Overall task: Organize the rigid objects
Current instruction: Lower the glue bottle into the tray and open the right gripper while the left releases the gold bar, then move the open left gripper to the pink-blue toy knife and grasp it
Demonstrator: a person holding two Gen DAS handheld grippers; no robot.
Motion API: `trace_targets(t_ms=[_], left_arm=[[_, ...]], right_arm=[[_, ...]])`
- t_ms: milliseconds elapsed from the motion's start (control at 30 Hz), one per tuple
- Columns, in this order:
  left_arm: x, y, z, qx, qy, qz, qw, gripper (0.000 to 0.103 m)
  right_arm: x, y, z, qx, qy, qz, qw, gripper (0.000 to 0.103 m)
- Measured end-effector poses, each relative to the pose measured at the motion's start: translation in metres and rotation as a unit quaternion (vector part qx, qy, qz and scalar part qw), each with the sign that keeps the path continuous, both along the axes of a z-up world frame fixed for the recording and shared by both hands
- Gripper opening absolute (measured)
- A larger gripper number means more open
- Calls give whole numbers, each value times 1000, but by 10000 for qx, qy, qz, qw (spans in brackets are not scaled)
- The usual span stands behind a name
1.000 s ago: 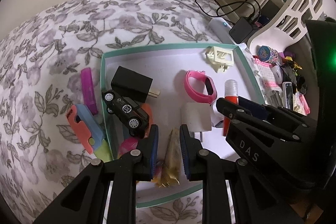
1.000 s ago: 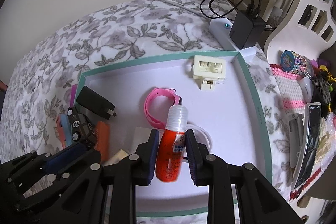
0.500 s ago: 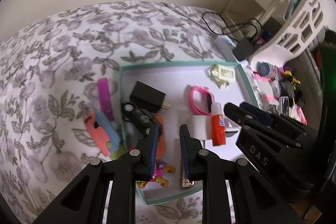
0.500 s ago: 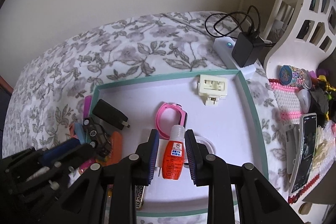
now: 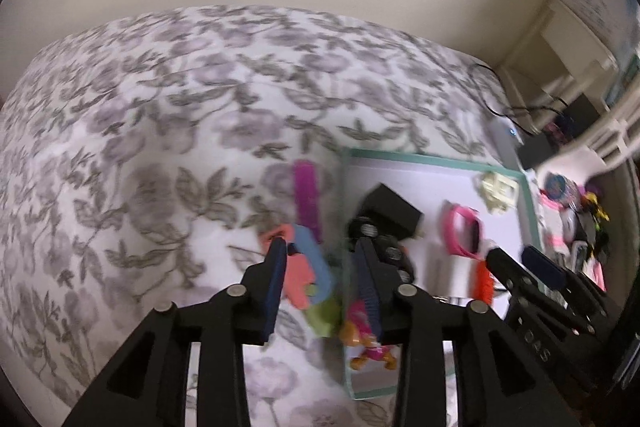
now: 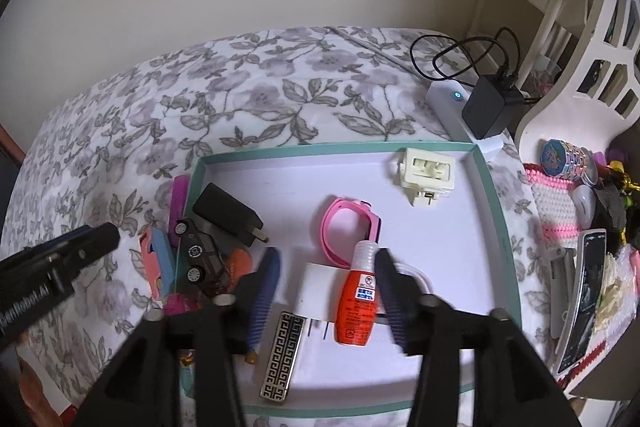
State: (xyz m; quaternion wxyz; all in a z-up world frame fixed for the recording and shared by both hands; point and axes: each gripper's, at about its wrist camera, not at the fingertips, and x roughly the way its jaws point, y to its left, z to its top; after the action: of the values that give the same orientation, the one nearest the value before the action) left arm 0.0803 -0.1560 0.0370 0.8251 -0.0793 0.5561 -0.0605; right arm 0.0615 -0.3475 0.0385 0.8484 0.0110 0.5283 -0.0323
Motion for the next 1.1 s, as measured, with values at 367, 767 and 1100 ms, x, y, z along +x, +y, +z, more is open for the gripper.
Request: trace_targets(t_ms=[367, 767, 1100], left_arm=[[6, 36, -11, 297, 125, 605, 9976, 84], [8, 58, -14, 426, -1, 892, 9951, 89], [15, 65, -30, 405, 79, 970, 9944, 103]], right_arm=[[1, 8, 2, -13, -206, -8, 9998, 98], [3, 20, 0, 49, -216, 175, 9996, 103], [4, 35, -4, -27, -229, 413, 9989, 103]])
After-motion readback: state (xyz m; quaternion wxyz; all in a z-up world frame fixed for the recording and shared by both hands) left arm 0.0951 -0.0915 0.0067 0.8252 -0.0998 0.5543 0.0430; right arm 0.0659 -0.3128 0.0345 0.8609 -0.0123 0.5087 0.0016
